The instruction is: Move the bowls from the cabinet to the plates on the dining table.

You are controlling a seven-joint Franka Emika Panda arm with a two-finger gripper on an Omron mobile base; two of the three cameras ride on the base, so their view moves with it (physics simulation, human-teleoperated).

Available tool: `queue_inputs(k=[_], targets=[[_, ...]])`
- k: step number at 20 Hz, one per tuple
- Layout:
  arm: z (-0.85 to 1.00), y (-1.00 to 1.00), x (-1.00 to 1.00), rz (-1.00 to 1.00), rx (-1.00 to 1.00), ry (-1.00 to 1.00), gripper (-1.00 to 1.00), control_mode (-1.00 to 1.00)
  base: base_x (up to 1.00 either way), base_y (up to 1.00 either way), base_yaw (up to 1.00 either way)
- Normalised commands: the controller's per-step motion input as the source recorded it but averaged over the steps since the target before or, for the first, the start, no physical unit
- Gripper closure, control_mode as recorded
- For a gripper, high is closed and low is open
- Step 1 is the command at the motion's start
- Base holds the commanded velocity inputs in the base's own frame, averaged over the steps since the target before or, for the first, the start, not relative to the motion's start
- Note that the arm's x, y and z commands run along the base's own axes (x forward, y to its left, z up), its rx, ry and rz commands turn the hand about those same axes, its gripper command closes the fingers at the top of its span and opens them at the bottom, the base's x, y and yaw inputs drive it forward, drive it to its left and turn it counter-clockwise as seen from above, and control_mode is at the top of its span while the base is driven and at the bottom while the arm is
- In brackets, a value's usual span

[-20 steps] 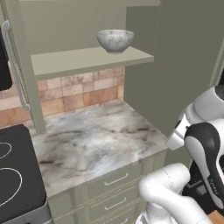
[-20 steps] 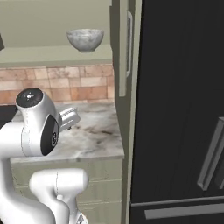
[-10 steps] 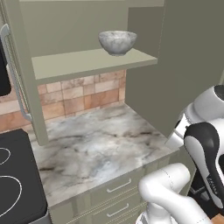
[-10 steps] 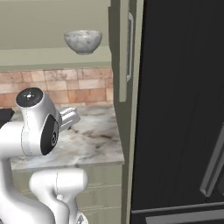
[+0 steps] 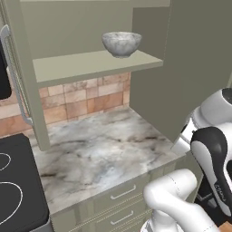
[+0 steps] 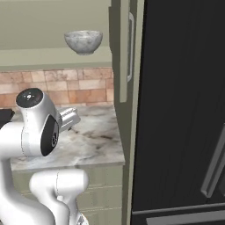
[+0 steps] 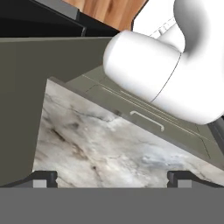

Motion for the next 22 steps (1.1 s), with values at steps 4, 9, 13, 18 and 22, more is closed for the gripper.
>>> queue_inputs(k=[4,9,13,18,22], targets=[[0.00,0.03,0.00,0.00,-0.05,0.00,-1.00,-1.00,0.00,0.00,0.00],[0.27,0.00,-0.04,0.00,-0.07,-0.05,-1.00,-1.00,0.00,0.00,0.00],[0.60,0.00,-0.12,0.00,-0.10,-0.09,-1.00,-1.00,0.00,0.00,0.00],[0.66,0.00,-0.05,0.00,-0.08,-0.08,-1.00,-1.00,0.00,0.00,0.00],[0.56,0.00,0.00,0.00,-0.04,-0.03,-1.00,-1.00,0.00,0.00,0.00]])
